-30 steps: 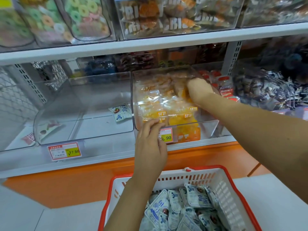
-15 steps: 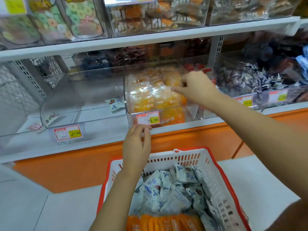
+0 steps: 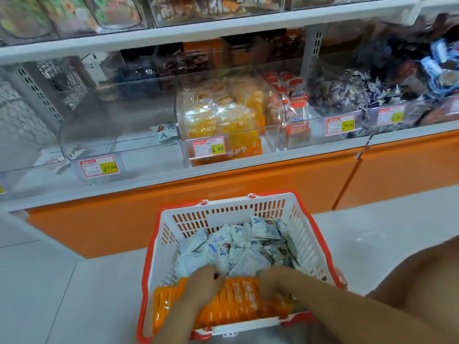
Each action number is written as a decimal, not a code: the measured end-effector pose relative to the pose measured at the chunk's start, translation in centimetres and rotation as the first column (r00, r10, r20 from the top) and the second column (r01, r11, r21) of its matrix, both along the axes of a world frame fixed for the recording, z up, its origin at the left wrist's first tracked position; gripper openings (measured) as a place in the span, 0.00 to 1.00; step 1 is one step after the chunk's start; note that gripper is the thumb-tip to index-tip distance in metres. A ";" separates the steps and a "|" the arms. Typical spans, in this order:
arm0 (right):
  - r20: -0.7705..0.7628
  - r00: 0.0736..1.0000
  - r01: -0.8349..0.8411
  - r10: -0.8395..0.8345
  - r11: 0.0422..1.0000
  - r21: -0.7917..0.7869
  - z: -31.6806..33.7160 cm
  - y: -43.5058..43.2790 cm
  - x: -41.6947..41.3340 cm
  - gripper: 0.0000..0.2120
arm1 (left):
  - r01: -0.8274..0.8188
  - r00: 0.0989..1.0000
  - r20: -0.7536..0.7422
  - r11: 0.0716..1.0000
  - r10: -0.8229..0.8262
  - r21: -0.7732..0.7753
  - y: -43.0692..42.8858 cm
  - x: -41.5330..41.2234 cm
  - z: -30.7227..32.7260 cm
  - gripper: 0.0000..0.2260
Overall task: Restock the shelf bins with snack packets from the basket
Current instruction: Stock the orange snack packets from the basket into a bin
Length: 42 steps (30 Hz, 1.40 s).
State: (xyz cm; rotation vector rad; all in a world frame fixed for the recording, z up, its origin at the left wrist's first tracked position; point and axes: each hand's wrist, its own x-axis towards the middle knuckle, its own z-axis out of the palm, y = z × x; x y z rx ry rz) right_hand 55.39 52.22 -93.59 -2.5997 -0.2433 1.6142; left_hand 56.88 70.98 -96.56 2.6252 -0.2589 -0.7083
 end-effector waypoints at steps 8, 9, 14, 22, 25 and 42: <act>0.254 0.962 0.093 -0.097 0.995 0.025 -3.0 0.6 -2.0 0.15 | -0.027 0.999 -0.026 1.000 0.027 0.015 -0.6 0.2 0.4 0.18; 0.293 0.948 0.122 -0.128 0.992 0.037 -2.8 0.5 -1.7 0.14 | -0.030 0.998 -0.055 1.000 0.030 0.002 -0.7 0.4 0.4 0.19; 0.414 0.888 0.216 -0.200 0.976 0.009 -1.8 0.4 -0.8 0.11 | -0.088 0.991 -0.106 0.992 0.078 -0.089 -0.7 0.8 0.1 0.19; 0.477 0.706 0.255 -0.524 0.816 0.519 6.5 0.8 2.5 0.16 | -0.516 0.833 -0.463 0.724 0.301 -0.458 -2.7 1.7 4.4 0.30; 0.406 0.747 0.136 -0.527 0.719 0.682 8.7 1.2 2.2 0.09 | -0.757 0.648 -0.715 0.332 0.264 -0.563 -2.8 2.6 6.5 0.25; 0.487 0.656 0.054 -0.577 0.679 0.732 23.1 -7.4 10.0 0.10 | 0.103 0.909 0.363 0.737 0.202 -0.668 -5.5 7.1 20.5 0.10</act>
